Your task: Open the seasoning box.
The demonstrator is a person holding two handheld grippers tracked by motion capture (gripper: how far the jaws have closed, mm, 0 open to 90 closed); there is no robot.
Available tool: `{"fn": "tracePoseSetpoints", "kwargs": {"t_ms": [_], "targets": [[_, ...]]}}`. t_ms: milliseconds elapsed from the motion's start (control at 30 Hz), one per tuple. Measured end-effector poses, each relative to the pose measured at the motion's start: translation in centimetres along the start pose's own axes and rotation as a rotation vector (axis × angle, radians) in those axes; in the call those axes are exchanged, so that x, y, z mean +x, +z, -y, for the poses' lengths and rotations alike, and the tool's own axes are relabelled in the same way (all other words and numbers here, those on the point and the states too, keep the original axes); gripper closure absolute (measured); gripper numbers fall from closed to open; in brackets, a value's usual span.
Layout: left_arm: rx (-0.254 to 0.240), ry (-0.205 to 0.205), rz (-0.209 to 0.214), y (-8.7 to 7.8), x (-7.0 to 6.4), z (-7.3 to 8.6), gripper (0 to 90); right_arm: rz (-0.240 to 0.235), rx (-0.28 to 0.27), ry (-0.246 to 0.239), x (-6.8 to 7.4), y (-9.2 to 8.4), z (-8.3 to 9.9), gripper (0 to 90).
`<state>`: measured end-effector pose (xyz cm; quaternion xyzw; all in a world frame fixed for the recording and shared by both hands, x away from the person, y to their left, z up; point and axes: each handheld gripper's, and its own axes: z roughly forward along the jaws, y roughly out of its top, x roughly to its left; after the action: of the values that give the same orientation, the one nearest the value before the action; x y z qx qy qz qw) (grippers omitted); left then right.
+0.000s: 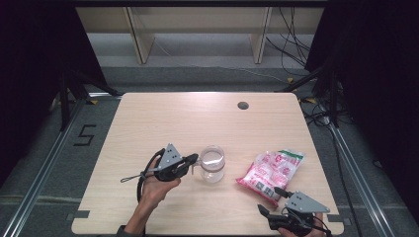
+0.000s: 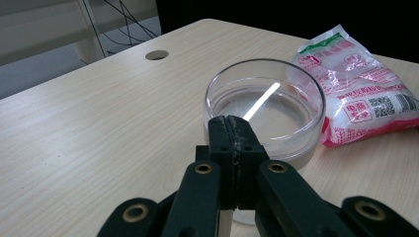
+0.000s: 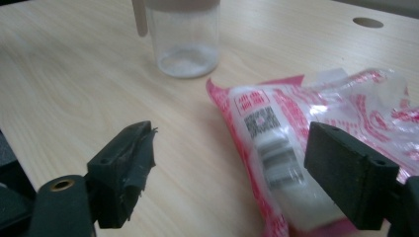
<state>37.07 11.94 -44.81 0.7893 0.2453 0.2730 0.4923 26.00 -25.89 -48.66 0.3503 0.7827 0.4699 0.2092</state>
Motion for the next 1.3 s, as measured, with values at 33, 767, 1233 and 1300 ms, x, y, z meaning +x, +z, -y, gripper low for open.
{"fn": "tracePoseSetpoints", "kwargs": {"t_ms": [33, 767, 1233, 1300], "targets": [[-0.001, 0.001, 0.000, 0.0, 0.0, 0.0, 88.7, -0.016, -0.002, -0.004, 0.1, 0.3, -0.2, 20.3], [-0.006, 0.002, -0.005, -0.1, 0.4, 0.3, 88.0, -0.060, -0.050, -0.052, 0.6, 7.1, -5.3, 79.3], [-0.003, 0.003, 0.003, -0.1, 0.4, 0.4, 87.7, -0.072, -0.066, -0.086, 1.0, 10.1, -8.0, 89.4], [-0.004, 0.002, 0.004, -0.1, 0.4, 0.4, 87.5, -0.075, -0.069, -0.085, 1.0, 10.3, -8.1, 89.4]]}}
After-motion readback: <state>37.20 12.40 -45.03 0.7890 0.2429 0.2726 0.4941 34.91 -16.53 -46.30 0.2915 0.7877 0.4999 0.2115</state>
